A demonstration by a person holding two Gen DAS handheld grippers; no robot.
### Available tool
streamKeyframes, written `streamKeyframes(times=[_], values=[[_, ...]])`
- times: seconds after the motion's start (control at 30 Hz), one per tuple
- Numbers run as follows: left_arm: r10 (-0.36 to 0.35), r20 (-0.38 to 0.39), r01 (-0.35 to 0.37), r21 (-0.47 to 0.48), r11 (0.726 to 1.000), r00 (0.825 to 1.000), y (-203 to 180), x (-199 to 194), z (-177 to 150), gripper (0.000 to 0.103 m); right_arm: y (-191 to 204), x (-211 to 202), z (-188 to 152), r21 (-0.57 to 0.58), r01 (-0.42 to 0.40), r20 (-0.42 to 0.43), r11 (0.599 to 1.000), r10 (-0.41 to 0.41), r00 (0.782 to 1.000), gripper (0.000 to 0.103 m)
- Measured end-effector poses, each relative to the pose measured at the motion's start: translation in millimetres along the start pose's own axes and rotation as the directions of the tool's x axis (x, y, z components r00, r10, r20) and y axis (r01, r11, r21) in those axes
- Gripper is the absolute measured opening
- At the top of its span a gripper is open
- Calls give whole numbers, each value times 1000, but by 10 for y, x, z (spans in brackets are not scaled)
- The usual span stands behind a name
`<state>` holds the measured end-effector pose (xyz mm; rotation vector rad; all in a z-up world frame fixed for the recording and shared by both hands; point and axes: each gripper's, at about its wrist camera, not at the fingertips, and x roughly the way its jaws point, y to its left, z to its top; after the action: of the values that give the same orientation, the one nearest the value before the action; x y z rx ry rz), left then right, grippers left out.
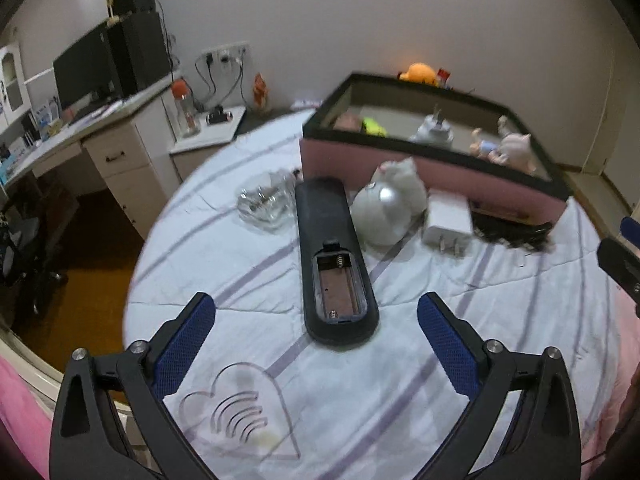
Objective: Organize rigid objects
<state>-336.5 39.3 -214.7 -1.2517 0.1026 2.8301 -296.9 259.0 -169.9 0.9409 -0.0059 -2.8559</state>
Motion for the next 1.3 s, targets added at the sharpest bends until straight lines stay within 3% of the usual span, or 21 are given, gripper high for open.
streamKeyframes(times=[0.17,0.23,0.3,0.8,1.13,1.23,1.3], values=[[-14,-52,15,2,1000,999,-70,251,10,79,-62,208,-22,5,-9,-41,1000,9,999,103],[-20,-66,21,19,1000,998,-110,307,6,55,-89,272,-37,10,-14,-57,1000,15,998,103],[-58,-73,60,25,998,996,-127,335,4,49,-116,325,-44,20,-26,-69,999,28,997,103],[-88,-93,97,99,990,992,39,-4,-284,47,-158,762,-77,100,-121,-174,988,137,975,103],[-125,-96,131,63,989,988,188,-8,-291,58,-95,982,3,108,-220,-208,969,238,949,102],[-138,-93,143,53,988,986,192,11,-268,63,-36,949,-7,81,-235,-220,969,248,944,91],[-141,-91,147,51,988,986,182,24,-250,66,29,908,-30,54,-271,-241,961,276,930,67]])
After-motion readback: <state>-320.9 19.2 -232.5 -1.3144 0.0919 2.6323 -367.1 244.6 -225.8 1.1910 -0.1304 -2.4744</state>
